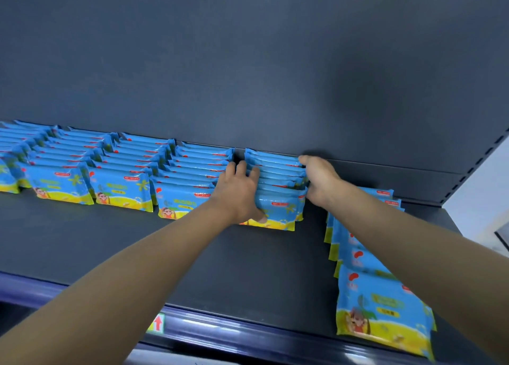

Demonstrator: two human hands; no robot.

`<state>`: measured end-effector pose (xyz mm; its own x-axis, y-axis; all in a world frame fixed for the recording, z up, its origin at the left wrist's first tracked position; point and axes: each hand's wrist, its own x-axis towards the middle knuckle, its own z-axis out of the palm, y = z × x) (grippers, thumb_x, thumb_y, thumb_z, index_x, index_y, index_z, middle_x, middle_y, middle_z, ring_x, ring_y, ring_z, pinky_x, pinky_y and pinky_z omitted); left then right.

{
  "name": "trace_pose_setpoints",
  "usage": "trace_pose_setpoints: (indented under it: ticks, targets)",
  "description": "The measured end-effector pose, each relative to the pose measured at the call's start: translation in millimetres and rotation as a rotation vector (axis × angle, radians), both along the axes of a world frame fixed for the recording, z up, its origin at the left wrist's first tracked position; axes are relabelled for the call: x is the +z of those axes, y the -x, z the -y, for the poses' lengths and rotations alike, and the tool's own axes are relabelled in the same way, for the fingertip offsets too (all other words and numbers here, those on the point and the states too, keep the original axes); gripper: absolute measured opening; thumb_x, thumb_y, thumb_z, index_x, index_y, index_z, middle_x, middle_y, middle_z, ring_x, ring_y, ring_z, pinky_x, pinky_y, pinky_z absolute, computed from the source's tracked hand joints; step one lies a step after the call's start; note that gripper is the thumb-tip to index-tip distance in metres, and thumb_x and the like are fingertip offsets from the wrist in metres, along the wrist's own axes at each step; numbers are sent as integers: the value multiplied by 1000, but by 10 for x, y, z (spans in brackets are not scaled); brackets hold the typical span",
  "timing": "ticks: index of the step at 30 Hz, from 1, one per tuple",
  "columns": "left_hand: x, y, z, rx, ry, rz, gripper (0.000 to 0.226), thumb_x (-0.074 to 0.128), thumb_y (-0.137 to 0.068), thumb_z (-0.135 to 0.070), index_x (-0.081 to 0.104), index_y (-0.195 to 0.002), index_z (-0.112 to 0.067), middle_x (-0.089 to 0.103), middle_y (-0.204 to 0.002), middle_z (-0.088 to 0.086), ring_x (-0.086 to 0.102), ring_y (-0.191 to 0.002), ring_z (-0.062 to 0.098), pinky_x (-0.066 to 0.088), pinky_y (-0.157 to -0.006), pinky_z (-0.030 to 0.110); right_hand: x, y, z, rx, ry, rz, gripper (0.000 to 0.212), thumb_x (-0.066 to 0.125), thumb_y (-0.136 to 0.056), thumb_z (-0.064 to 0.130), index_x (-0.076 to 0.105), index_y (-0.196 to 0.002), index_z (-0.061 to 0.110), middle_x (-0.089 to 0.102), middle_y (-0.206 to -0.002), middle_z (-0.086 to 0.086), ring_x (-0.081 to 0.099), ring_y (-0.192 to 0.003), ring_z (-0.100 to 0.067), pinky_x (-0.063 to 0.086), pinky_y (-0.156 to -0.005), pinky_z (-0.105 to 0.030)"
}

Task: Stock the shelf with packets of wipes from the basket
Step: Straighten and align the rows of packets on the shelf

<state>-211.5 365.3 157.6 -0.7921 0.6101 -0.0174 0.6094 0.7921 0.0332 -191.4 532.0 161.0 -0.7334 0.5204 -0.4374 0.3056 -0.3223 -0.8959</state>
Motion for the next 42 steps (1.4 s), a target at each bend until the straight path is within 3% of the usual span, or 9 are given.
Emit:
trace_pose_setpoints:
  ticks: [3, 5, 8, 14, 17, 21, 27, 36, 42]
  targets:
    - [28, -2, 9, 31, 93, -67, 114, 71, -60, -65, 13, -146, -18, 24, -139, 13, 28, -125, 36, 32, -104, 39, -38, -37, 32, -6, -93, 57, 12, 51, -91, 20, 61, -93, 14, 66, -96, -3, 62, -85, -15, 52, -86, -39]
    - [61, -3, -12, 30, 108, -78, 112, 73, -59, -64, 17, -145, -16, 31, -131, 13, 36, -116, 33, 39, -95, 37, -34, -45, 69, -13, -123, 88, 16, 51, -91, 23, 55, -105, 15, 56, -82, 2, 54, -72, -12, 51, -68, -30]
    - [93, 2, -46, 11, 55, 8, 107, 80, -58, -53, 26, -141, -11, 32, -127, 14, 40, -110, 32, 40, -93, 37, -19, -25, 105, -12, -79, 125, 39, 53, -89, 27, 47, -126, 14, 53, -98, -3, 54, -91, -22, 47, -78, -33]
    - [116, 51, -9, -9, -81, 152, 110, 84, -58, -43, 22, -143, -13, 27, -133, 12, 30, -123, 32, 38, -100, 40, 44, -15, 141, -38, 60, 118, 33, 52, -85, 23, 54, -117, 15, 63, -118, -10, 62, -109, -30, 48, -94, -52]
    - [84, 40, 2, -27, -115, 156, 113, 83, -59, -44, 17, -146, -13, 25, -137, 11, 27, -125, 31, 34, -104, 39, 34, -3, 153, -61, 86, 99, 32, 53, -85, 25, 56, -115, 16, 67, -108, -8, 67, -95, -28, 52, -88, -49]
    - [45, 60, 5, -18, -175, 203, 112, 82, -60, -45, 18, -145, -12, 21, -143, 10, 23, -131, 29, 33, -106, 39, 63, -8, 114, -71, 133, 84, 17, 52, -87, 24, 64, -79, 15, 71, -79, -4, 68, -64, -23, 56, -74, -39]
    - [-54, 43, 51, 79, -298, 294, 133, 86, -55, -42, -5, -148, -17, 1, -153, 11, 23, -138, 33, 31, -109, 39, 36, -56, 57, -108, 39, 103, 23, 44, -89, 16, 65, -95, 8, 68, -112, -12, 64, -104, -27, 49, -96, -48]
    - [-140, 68, -66, 160, -498, 431, 140, 90, -50, -36, -9, -147, -14, 22, -143, 8, 28, -134, 26, 32, -107, 33, 44, -121, -10, -21, -59, 136, 28, 43, -93, 14, 63, -112, 7, 65, -114, -14, 66, -100, -31, 54, -89, -47]
    - [-179, 131, -42, 111, -471, 510, 145, 90, -51, -32, -18, -146, -16, -6, -157, 0, 10, -144, 21, 21, -113, 34, 31, -158, 17, -15, 7, 104, 27, 46, -93, 18, 66, -109, 9, 68, -110, -13, 66, -99, -30, 53, -91, -47]
